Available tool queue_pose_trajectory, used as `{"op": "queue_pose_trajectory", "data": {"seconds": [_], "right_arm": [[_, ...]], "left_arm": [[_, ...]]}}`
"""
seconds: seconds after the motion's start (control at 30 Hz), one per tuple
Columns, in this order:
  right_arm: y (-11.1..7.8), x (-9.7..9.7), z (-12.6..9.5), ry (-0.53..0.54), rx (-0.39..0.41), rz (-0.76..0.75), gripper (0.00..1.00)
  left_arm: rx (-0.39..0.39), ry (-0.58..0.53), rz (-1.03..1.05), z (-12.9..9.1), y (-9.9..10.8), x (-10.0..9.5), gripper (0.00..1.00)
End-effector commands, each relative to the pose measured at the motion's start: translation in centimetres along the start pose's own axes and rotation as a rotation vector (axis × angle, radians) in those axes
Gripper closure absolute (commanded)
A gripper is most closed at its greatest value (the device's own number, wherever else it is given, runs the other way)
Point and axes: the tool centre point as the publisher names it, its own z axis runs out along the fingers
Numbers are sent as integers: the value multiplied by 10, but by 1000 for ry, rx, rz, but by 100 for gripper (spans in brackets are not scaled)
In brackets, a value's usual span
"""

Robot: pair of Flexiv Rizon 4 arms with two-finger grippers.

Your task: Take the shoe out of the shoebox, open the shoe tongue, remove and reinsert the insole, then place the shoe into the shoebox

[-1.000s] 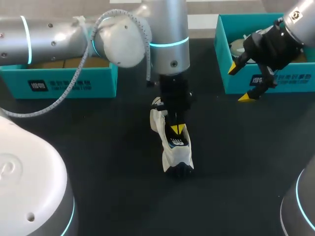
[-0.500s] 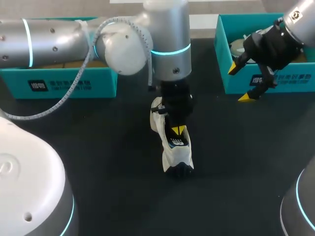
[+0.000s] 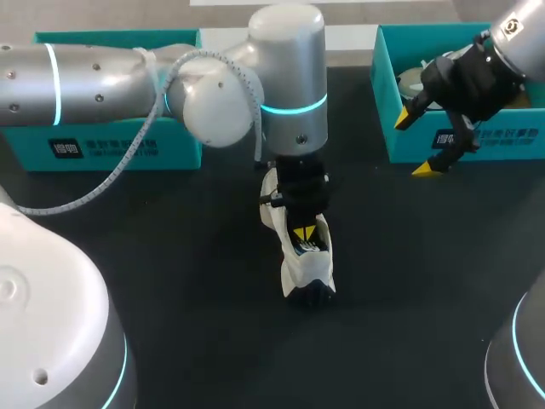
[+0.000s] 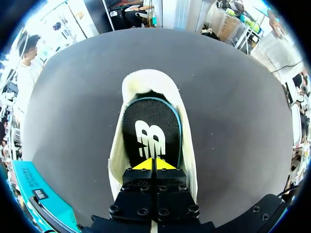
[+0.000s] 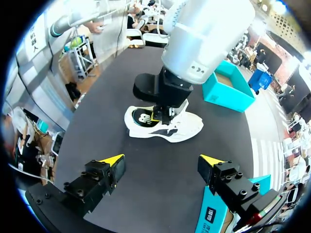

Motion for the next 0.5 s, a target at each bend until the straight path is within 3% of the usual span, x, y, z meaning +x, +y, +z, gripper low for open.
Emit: {"op": "queue_pose_trajectory", "data": {"seconds": [0.03,0.17,0.4,0.5], "right_arm": [[0,0,1,0,3,0,0],[0,0,1,0,3,0,0],[0,0,1,0,3,0,0],[0,0,1,0,3,0,0]], "left_arm": [[7,1,-5,20,-3,-3,100],[-26,-11,-4,18,-11,1,100],[-80,-88,20,-13,-29,5,100],[-75,-94,45,-10,-38,1,100]]}}
